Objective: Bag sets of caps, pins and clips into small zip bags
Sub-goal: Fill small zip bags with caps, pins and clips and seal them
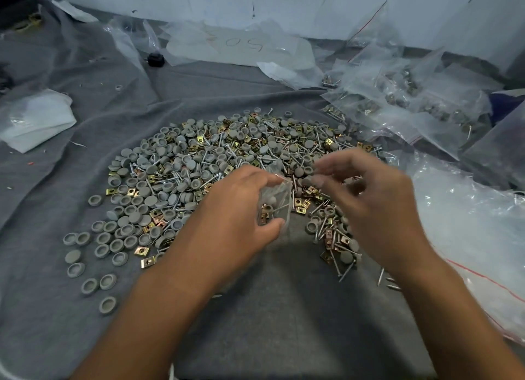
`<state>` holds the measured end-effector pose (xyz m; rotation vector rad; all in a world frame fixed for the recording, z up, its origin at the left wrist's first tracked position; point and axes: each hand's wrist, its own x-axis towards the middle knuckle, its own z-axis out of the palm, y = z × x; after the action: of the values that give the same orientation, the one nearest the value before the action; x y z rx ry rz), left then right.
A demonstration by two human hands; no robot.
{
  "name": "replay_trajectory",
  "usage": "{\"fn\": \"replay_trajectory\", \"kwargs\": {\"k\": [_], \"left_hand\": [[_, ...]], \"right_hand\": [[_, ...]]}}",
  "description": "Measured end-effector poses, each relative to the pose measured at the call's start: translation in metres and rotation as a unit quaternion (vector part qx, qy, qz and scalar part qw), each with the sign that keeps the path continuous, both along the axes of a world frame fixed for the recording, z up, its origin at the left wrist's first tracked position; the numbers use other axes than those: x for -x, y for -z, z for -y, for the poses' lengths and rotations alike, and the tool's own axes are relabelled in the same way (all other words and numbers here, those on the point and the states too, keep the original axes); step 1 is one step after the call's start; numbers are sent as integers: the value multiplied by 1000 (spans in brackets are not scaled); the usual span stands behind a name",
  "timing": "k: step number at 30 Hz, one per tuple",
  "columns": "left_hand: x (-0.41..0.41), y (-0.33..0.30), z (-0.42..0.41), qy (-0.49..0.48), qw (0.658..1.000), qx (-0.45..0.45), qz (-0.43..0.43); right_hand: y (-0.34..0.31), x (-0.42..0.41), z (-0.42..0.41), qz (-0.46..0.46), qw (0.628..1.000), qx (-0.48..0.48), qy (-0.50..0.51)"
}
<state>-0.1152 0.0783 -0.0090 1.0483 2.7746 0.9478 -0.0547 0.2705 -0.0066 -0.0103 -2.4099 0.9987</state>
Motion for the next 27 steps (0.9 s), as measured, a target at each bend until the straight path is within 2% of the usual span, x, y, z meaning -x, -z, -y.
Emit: {"fn": "replay_trajectory", "kwargs": {"k": [1,3,5,7,12,21,27], "left_hand": [[0,0,1,-1,1000,2,-3],[0,0,1,-1,1000,2,-2],[0,-1,0,1,1000,3,2],[-1,0,0,0,1000,4,-1],[-2,-1,0,0,1000,0,0],[-2,-3,-1,9,1000,-3,-16],[-4,-7,-1,20,999,-14,-28]], "right_hand": [[-2,-1,-10,30,999,-5,30],[0,-2,-25,150,987,-30,58],[7,-3,-29,271,957,-92,49],[15,-4,-24,333,931,-142,43],[22,-4,-8,324,911,-241,83],[22,-8,-2,338,897,-254,129],[17,-9,5,358,895,-240,113]]}}
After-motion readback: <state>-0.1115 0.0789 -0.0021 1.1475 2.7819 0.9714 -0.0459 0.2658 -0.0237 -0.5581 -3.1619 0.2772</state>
